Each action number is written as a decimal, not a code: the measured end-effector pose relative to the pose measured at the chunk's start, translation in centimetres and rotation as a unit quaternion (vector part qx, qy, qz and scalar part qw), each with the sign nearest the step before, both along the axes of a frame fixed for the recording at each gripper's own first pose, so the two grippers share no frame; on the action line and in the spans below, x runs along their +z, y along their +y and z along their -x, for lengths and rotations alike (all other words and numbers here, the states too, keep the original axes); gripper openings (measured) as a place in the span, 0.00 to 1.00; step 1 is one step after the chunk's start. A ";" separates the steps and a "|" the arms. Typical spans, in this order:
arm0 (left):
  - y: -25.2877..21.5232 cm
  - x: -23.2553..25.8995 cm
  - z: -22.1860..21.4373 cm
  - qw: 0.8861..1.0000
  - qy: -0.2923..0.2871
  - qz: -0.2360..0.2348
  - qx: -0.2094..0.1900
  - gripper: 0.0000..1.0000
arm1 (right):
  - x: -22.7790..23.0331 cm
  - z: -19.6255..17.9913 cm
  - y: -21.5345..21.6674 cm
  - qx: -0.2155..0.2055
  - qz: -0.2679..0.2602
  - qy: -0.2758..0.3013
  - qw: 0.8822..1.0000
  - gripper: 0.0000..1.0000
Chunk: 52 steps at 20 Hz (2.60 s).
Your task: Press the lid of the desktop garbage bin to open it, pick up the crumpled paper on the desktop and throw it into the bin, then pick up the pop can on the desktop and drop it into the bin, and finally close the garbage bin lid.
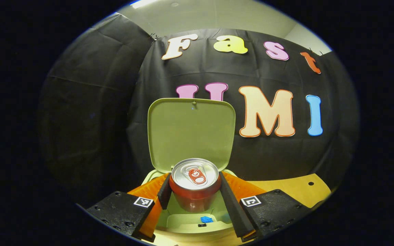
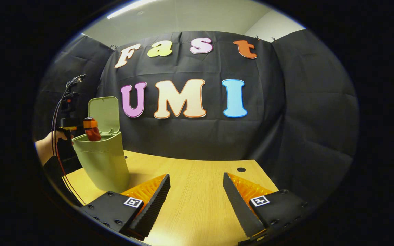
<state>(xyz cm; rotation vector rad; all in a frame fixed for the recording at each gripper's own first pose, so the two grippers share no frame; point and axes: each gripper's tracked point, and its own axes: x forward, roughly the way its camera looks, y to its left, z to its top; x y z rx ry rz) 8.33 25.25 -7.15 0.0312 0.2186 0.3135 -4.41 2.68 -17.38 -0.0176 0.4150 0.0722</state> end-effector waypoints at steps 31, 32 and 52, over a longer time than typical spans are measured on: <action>5.2 13.2 -12.1 0.997 -0.052 -0.030 -0.045 0.92 | -0.1 0.2 6.7 -0.038 0.001 -0.015 0.999 0.99; 5.1 13.1 -11.7 0.997 -0.051 -0.027 -0.047 0.95 | 0.0 0.2 6.6 -0.035 0.000 -0.016 0.999 0.99; 0.1 7.7 0.3 0.999 -0.033 -0.006 -0.007 0.93 | 3.0 -0.6 5.0 0.083 -0.026 -0.028 0.996 0.98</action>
